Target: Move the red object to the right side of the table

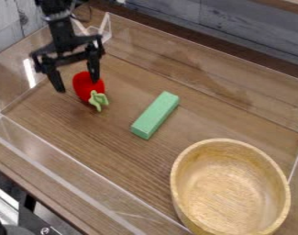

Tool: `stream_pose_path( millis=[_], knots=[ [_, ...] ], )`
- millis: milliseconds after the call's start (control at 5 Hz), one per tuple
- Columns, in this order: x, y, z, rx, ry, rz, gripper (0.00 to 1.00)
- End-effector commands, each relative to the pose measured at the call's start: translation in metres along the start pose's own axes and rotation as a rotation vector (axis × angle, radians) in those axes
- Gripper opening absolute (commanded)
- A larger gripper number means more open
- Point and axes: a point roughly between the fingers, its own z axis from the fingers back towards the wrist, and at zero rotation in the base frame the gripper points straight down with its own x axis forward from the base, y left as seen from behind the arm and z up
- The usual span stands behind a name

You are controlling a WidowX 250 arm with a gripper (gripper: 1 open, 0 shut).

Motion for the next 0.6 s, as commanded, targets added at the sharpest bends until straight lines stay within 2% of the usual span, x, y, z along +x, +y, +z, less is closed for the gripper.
stream_pose_path(
  millis=[0, 400],
  knots=[
    [0.0053, -0.0058, 0.0014, -0.017, -0.036, 0.003, 1.00],
    [0.0058, -0.0129, -0.0036, -0.017, -0.025, -0.003, 1.00]
  ],
)
